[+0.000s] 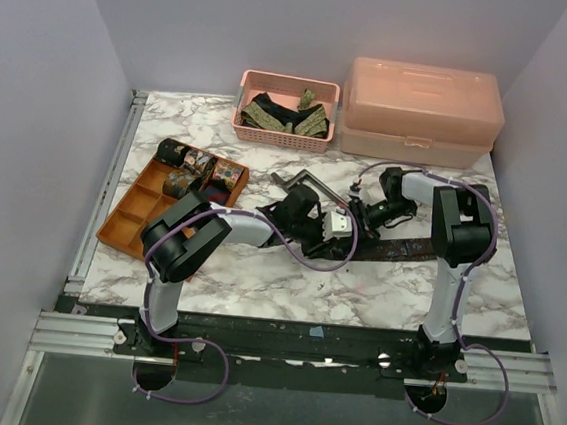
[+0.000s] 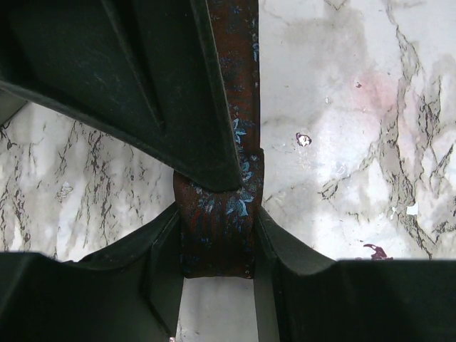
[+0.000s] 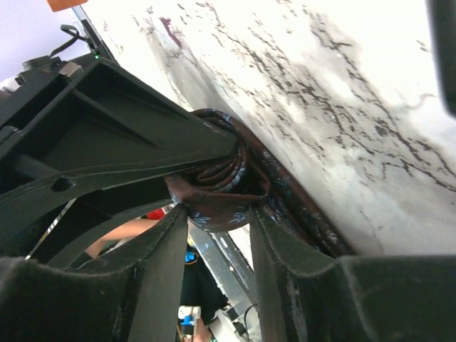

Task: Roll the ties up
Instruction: Roll the tie at the center of the board.

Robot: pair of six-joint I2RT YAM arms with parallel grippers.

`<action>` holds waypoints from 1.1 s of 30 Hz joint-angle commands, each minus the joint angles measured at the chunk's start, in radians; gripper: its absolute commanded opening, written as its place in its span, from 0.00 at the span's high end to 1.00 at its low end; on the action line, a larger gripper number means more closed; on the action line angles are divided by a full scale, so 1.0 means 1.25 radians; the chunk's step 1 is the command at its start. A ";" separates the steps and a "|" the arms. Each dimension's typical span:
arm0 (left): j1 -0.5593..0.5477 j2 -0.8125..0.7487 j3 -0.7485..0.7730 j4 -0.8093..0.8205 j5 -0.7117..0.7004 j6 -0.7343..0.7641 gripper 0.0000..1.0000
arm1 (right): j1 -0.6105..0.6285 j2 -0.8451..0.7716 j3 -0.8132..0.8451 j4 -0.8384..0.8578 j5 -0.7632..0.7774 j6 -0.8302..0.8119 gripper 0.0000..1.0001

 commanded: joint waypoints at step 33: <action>-0.002 0.100 -0.080 0.393 0.074 -0.220 0.47 | 0.001 0.069 -0.023 0.149 0.323 0.019 1.00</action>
